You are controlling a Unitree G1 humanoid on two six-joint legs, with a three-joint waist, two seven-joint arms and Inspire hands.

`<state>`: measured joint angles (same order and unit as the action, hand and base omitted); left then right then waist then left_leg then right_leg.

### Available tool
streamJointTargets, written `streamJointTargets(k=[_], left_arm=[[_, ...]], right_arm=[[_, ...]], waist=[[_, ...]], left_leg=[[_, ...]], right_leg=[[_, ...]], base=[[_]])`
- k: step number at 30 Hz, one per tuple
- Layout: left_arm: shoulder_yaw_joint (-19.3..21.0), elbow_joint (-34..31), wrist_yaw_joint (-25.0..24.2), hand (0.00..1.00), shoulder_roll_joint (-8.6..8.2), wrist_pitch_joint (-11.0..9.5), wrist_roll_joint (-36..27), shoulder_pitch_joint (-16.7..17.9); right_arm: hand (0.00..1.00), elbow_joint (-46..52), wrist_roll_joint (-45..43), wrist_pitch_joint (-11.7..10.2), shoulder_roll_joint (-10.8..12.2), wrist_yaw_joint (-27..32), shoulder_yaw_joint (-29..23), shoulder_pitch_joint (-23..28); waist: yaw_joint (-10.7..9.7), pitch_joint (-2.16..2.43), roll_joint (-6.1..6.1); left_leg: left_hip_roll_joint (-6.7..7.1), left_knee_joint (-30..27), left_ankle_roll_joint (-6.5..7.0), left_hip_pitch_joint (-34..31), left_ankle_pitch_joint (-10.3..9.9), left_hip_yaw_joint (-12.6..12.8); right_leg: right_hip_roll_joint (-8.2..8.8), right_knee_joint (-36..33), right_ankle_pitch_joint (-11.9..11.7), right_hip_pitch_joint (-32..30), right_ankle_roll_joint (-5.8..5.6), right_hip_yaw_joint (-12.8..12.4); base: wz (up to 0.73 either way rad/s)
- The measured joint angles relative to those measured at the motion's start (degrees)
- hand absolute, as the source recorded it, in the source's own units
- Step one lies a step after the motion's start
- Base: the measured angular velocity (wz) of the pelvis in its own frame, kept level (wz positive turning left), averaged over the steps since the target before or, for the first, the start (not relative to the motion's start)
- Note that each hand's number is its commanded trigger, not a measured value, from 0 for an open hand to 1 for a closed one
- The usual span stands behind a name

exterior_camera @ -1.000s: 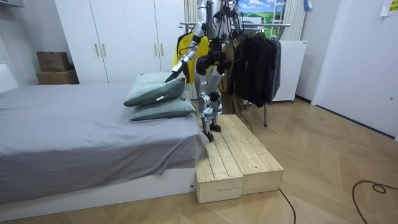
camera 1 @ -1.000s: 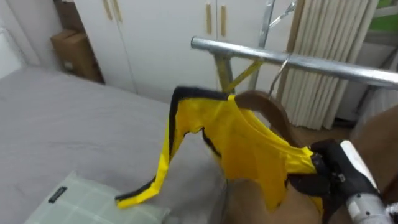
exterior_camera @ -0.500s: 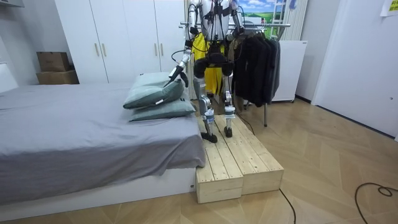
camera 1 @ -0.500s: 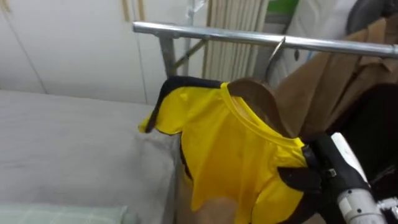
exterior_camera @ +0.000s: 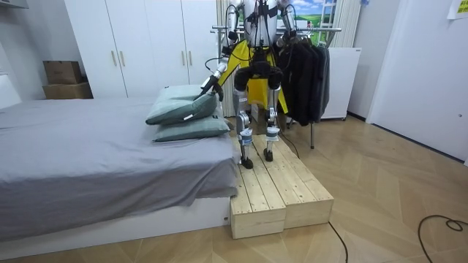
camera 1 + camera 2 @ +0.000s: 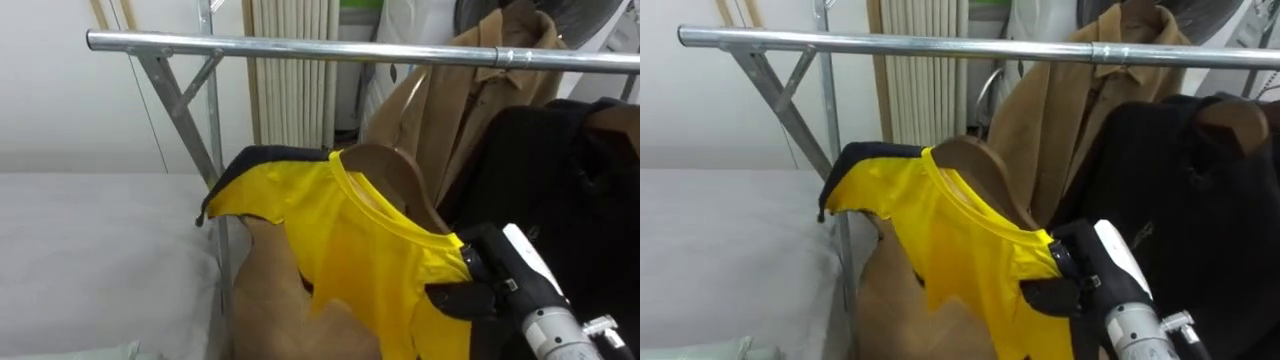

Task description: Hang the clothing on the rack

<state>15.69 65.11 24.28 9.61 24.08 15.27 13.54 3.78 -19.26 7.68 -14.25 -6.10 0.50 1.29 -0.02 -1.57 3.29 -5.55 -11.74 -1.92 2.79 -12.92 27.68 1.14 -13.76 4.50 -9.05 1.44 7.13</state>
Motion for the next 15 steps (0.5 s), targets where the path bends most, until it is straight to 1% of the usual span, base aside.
streamJointTargets(k=[4, 9, 12, 15], left_arm=[[0.0, -0.1, 0.0, 0.00, 0.21, 0.0, 0.2, 0.0], [-0.1, -0.1, 0.1, 0.00, 0.36, 0.0, 0.6, 0.0], [-0.1, -0.1, -0.2, 0.00, 0.47, 0.0, 1.3, 0.0], [-0.1, -0.5, -1.0, 0.00, 1.08, 0.0, 2.0, 0.0]], right_arm=[[1.00, 0.0, -1.5, -0.1, -0.1, -1.4, -0.8, -1.3], [1.00, -0.1, -0.9, -0.1, -1.1, -3.7, -1.1, -1.5], [1.00, -0.5, -0.9, -0.1, -1.8, -6.3, -1.1, -2.8], [1.00, -1.0, -0.8, 0.0, -2.2, -9.1, -1.1, -4.7]], waist=[[0.0, 0.07, 0.10], [0.7, 0.11, 0.14], [0.8, 0.13, 0.19], [0.9, 0.31, 0.54]], left_leg=[[-0.12, 0.0, -0.10, 0.0, 0.3, -0.3], [-0.36, 0.0, -0.10, 0.8, 0.3, -0.5], [-0.33, 0.2, -0.25, 0.9, 0.5, -0.5], [-0.31, 0.3, -0.32, 0.8, 0.7, -1.1]], right_leg=[[-0.01, 0.2, -0.3, 0.5, 0.21, 0.4], [-0.11, 0.3, -0.4, 1.4, 0.26, 1.0], [-0.13, 0.2, -0.5, 1.5, 0.27, 1.0], [-0.09, 0.2, -0.4, 1.6, 0.29, 1.5]], base=[[0.03], [0.02], [0.00], [0.10]])
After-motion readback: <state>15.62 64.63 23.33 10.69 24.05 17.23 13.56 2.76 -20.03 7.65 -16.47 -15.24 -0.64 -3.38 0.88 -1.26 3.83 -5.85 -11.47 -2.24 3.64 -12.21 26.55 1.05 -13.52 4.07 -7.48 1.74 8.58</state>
